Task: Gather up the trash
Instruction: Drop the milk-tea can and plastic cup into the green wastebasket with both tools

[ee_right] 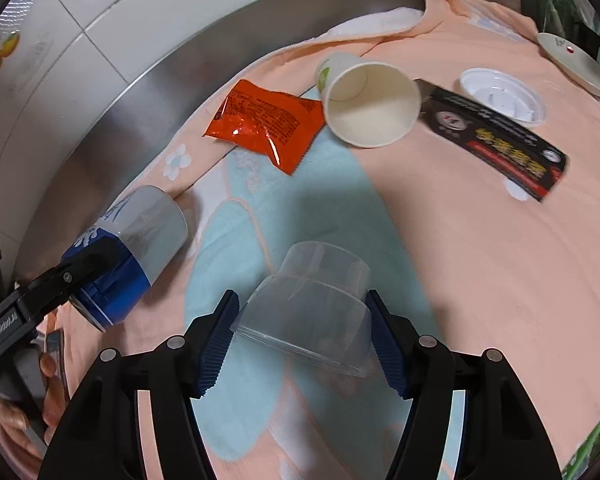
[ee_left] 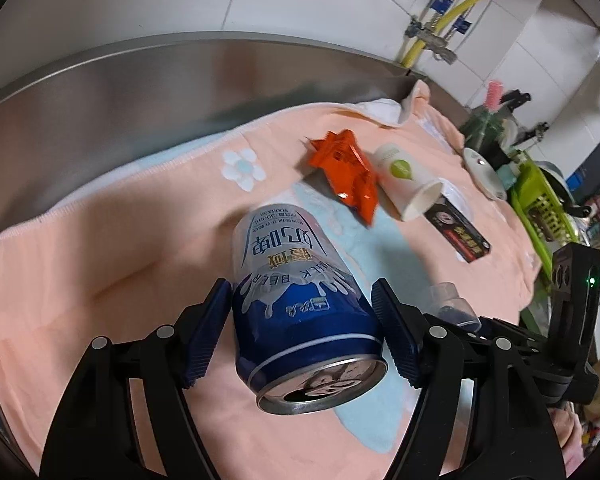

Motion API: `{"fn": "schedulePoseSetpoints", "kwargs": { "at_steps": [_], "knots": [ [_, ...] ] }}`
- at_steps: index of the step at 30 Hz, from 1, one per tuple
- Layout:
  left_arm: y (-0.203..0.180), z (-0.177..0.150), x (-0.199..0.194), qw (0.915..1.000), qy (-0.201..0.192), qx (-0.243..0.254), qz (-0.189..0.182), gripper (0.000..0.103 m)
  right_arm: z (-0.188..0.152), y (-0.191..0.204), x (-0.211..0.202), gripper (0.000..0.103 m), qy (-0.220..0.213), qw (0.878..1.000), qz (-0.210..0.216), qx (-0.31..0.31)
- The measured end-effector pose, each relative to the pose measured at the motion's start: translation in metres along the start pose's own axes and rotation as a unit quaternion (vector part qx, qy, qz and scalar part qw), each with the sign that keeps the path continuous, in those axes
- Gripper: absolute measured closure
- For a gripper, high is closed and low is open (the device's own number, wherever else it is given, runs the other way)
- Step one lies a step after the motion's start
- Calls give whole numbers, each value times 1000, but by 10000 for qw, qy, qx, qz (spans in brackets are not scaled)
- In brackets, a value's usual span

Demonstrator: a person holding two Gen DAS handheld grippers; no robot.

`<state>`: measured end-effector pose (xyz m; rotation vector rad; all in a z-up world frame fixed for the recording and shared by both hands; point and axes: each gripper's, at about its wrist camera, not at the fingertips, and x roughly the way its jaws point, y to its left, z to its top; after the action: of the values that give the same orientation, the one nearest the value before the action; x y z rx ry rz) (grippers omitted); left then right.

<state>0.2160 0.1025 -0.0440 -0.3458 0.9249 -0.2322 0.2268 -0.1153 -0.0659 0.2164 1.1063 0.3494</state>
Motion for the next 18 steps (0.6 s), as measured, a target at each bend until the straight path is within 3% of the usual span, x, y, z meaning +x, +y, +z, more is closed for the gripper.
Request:
{"fn": "schedulePoseSetpoints", "kwargs": {
  "at_steps": [9,18],
  "knots": [
    [-40,-26,-15,9980,86,269,-571,32,-45,-41,-70,41,-370,9989,248,164],
    [-123,-56,-17,9877,289,879,-1259,32,-97,-120,-152,41,-843,9944,-143,618]
  ]
}}
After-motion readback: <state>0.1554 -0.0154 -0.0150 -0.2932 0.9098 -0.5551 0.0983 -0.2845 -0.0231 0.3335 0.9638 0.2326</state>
